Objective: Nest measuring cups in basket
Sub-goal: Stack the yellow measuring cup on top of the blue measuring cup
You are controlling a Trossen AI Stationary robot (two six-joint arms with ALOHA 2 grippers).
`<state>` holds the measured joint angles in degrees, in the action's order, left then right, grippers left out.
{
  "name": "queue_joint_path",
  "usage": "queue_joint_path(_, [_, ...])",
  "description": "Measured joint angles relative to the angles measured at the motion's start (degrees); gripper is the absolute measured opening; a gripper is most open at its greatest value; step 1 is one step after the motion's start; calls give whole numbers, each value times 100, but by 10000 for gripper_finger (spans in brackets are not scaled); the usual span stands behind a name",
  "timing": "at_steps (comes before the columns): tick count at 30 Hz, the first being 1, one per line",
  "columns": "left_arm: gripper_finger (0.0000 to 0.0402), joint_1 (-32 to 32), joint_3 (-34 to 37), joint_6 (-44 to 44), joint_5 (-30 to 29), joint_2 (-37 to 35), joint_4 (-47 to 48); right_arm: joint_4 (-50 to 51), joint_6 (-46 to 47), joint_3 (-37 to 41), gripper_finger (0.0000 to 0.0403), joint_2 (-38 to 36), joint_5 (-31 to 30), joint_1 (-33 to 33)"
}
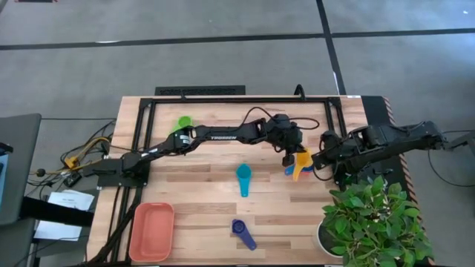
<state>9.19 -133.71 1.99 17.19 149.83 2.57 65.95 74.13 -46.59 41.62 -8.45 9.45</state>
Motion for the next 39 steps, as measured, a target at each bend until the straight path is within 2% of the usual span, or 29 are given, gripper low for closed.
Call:
queue_joint_path(3, [0,-11,15,-187,29,64,95,-133,0,0,6,-2,-68,-10])
queue_joint_path(8, [0,-40,11,-23,-55,36,156,-192,-2,0,19,-2,-68,-6])
queue_joint_path(13, [4,-57,11,-69,-156,36,139,-198,-2,0,9,-2,-68,-4])
queue_joint_path(22, [47,-99,11,27,-291,36,153,-227,0,0,17,-2,-68,-4])
queue_joint_path(32, [96,-87,8,-346,-258,36,227,-355,-17,-2,13,-2,-68,-4])
queue_joint_path(39, [106,66,-129,-466,-403,-335,1454,-246,-15,21,9,78,-31,-2])
